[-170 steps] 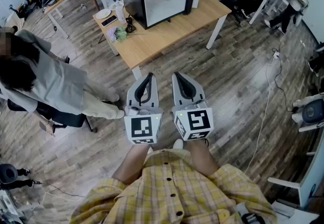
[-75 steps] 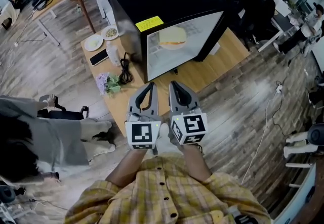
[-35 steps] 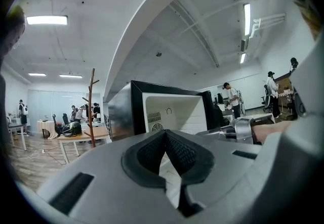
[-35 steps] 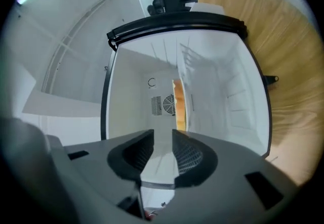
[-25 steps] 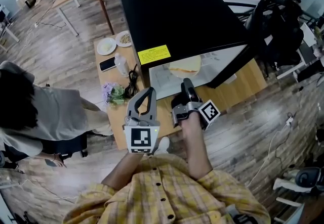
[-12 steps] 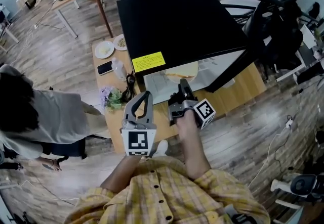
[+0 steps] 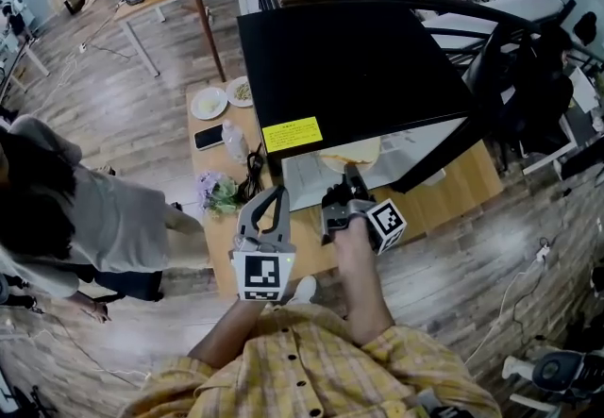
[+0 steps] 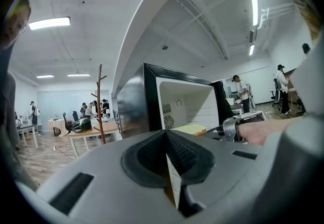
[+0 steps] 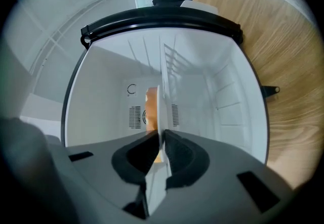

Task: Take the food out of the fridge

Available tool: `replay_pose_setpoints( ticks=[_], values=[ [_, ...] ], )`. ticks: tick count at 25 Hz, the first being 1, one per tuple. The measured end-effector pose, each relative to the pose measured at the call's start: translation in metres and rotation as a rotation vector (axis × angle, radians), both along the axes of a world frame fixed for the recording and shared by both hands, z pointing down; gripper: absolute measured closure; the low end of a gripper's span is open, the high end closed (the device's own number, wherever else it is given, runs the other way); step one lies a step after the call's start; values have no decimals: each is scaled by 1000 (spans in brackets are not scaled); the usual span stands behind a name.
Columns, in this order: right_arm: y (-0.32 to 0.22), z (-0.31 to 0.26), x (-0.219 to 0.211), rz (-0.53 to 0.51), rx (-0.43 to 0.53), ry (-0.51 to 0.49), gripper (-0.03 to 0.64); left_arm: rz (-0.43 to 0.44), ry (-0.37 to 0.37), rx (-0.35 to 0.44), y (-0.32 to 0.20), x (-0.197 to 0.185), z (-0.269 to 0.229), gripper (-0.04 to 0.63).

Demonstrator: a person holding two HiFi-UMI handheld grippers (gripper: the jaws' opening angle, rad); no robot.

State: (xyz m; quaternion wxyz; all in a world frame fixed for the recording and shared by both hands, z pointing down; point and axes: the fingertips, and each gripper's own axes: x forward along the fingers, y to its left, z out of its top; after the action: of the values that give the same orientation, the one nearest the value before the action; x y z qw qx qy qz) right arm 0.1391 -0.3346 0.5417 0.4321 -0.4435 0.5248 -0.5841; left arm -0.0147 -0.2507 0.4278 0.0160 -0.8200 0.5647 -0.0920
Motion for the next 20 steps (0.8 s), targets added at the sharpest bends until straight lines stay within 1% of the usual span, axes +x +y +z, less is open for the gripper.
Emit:
replay_pose_setpoints(
  ticks=[1,5,7,10,12,20],
  values=[
    [1,1,0,-1,-6,9,584,0,-1,0,1,-1,0,588],
    [4,-1,0,-2,-22,17,596,5,17,10,2,-5,-5,588],
    [9,-4,0,-1,-23,25,597,4,28,9,3,-7,-6,588],
    [15,-10,-3,-4,2,26,597,2,40,11,7,-10,-5,588],
    [19,-15,-2,6,15,30,597,13,48,15,8,-10,-6,588],
    [46,-36,-4,35,21,26,597,56,68,24,24,-7,-13,588]
  ],
)
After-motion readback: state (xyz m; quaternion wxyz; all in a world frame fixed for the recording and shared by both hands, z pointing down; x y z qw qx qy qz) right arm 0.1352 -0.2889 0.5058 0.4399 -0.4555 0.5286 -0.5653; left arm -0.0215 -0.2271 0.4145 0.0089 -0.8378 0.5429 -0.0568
